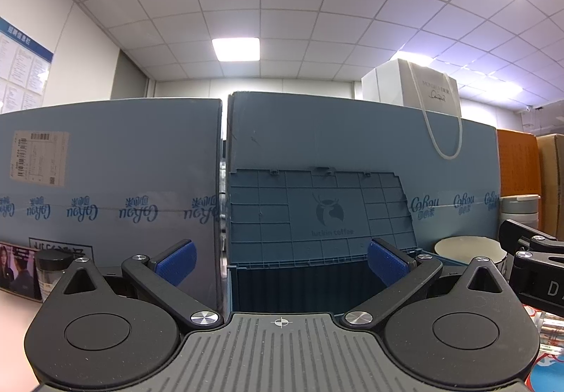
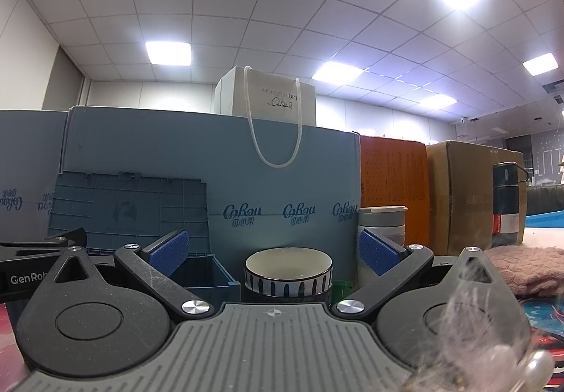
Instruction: Organize rigid objects
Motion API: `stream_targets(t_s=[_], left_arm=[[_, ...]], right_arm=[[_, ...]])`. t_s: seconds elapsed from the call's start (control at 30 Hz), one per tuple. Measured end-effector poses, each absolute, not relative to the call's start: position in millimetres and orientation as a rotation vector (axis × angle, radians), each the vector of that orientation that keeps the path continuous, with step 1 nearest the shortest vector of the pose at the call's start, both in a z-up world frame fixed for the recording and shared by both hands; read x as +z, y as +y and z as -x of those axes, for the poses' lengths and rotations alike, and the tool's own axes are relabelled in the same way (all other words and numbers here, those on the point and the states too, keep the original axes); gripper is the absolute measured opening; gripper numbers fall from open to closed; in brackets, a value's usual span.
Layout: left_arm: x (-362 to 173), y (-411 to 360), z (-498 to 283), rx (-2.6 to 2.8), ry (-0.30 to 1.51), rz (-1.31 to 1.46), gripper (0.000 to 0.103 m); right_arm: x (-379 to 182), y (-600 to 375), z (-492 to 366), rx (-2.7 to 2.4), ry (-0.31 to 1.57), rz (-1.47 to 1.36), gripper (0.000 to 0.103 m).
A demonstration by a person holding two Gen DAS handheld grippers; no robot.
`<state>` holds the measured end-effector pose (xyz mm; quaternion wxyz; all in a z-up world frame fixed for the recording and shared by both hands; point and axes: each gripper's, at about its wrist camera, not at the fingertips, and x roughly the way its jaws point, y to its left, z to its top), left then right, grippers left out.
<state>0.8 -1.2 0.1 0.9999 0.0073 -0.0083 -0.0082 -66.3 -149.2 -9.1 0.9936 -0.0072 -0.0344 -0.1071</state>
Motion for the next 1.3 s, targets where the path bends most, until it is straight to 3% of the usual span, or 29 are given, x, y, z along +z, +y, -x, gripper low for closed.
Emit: stream_targets(t_s=[1.3], left_arm=[[-0.1, -2.2, -3.3, -0.021, -0.009, -0.014, 0.103]], right_arm=[[-7.6, -149.5, 62.8, -0.210, -0.055, 0.014, 0.103]])
